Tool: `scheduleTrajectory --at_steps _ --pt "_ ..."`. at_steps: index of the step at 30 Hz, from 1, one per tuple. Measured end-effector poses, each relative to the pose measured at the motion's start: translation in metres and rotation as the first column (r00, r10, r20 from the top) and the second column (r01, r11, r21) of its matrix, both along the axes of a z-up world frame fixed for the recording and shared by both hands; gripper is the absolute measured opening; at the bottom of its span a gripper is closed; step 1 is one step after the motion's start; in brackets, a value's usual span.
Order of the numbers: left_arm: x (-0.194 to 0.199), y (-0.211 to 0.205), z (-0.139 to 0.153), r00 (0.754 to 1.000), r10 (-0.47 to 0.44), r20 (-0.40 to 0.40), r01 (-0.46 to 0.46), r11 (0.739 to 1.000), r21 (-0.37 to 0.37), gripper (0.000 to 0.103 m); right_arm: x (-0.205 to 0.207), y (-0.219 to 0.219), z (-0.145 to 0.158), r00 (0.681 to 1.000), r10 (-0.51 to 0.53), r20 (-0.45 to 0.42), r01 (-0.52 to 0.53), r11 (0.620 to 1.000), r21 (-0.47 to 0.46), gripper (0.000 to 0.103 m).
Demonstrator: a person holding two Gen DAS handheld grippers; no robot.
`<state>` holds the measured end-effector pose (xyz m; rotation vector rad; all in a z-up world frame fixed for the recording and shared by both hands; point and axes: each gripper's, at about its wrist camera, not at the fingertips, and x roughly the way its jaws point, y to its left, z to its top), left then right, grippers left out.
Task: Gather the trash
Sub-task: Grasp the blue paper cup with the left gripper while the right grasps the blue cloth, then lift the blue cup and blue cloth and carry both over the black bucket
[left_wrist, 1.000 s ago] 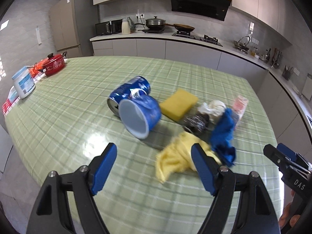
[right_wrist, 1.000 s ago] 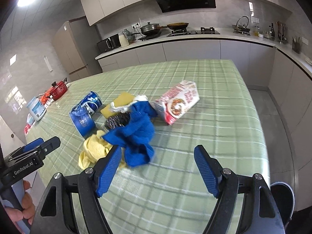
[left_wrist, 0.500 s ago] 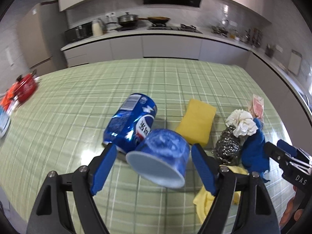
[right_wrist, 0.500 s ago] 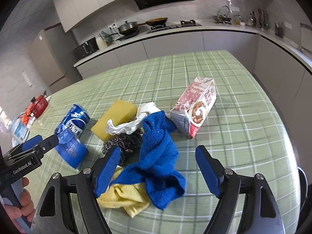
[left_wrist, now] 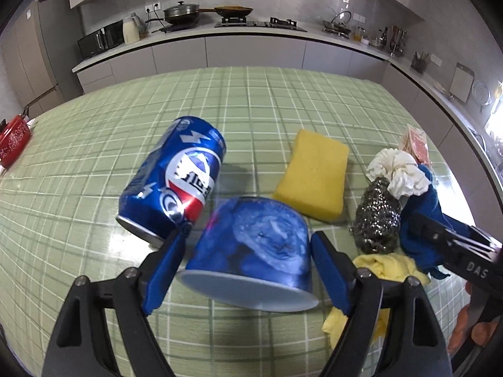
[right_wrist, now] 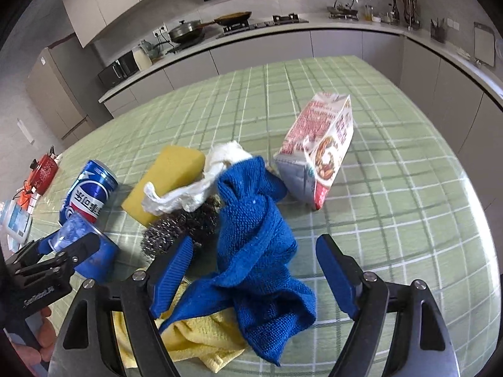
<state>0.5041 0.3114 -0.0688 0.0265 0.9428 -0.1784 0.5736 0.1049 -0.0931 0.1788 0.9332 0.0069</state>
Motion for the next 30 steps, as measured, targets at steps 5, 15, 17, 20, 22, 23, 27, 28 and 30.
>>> scheduleTrajectory --at_steps 5,15,17,20,22,23,27,28,30 --pt "-0.004 -0.002 -0.005 0.999 -0.014 -0.029 0.014 1.000 -0.013 0.083 0.001 -0.006 -0.009 1.000 -0.004 -0.011 0.004 0.999 0.045 0.073" --pt "-0.022 0.001 -0.001 0.999 0.038 -0.011 -0.039 0.996 -0.077 0.081 -0.007 -0.011 -0.005 0.999 0.035 0.005 -0.035 0.998 0.053 0.043" --pt "-0.024 -0.001 0.003 0.999 0.053 0.007 -0.052 0.995 -0.085 0.081 -0.013 -0.015 0.001 0.999 0.037 0.028 -0.039 0.998 0.050 0.043" --pt "-0.029 -0.005 0.014 0.997 0.066 0.030 -0.063 0.993 -0.097 0.081 -0.019 -0.022 0.010 0.998 0.035 0.048 -0.038 0.998 0.054 0.043" --pt "-0.032 -0.010 0.020 0.997 0.067 0.043 -0.062 0.993 -0.103 0.081 -0.024 -0.028 0.015 0.998 0.035 0.061 -0.039 0.998 0.055 0.043" --pt "-0.034 -0.014 0.022 0.997 0.066 0.048 -0.060 0.993 -0.104 0.081 -0.026 -0.031 0.019 0.997 0.036 0.066 -0.039 0.998 0.058 0.043" --pt "-0.044 -0.029 0.030 0.996 0.061 0.063 -0.054 0.992 -0.117 0.081 -0.036 -0.042 0.029 0.996 0.044 0.083 -0.048 0.997 0.056 0.043" --pt "-0.044 -0.032 0.031 0.996 0.060 0.065 -0.052 0.992 -0.118 0.081 -0.040 -0.046 0.031 0.995 0.045 0.085 -0.050 0.997 0.056 0.043" --pt "-0.050 -0.043 0.034 0.996 0.057 0.069 -0.048 0.991 -0.124 0.081 -0.046 -0.054 0.035 0.995 0.045 0.090 -0.051 0.997 0.059 0.043"
